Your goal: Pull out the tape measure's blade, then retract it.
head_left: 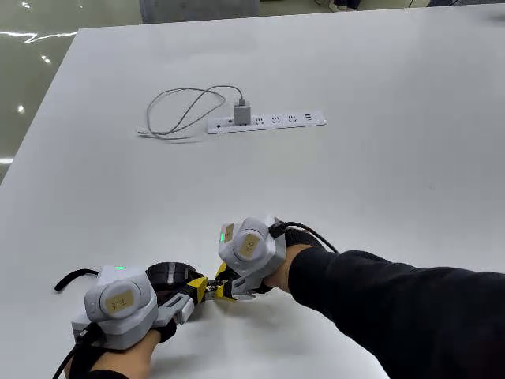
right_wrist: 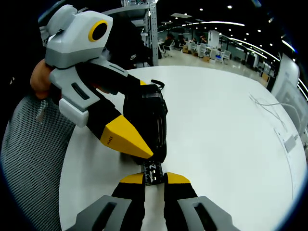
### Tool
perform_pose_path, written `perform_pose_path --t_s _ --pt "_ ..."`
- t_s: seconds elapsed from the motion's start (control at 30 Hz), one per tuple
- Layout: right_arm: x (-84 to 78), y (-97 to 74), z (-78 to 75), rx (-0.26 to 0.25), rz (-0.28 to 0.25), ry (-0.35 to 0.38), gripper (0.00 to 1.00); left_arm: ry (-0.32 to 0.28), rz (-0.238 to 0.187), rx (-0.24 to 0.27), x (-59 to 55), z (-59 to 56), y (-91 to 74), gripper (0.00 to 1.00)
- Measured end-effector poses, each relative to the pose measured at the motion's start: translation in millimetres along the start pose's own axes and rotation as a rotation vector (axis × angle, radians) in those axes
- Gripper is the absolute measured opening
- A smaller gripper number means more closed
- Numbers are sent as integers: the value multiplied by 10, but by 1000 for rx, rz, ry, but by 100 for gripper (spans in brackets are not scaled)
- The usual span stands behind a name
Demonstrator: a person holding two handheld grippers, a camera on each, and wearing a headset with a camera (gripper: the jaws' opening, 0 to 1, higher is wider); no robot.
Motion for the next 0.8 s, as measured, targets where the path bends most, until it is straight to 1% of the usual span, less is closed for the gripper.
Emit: perform_pose_path --t_s 0.8 --pt "77 62 0 6 1 -12 11 -2 -3 -4 9 10 -1 57"
Point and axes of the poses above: the centre of the closed fingertips' face, and the gripper's own axes: y roughly forward along the fingers, z roughly to its left, x roughly out of its top, the point moved 5 cm from there along -y, roughly backward along the fingers, and after that the axes turned 10 degrees about -x, right-handed, at the moved point
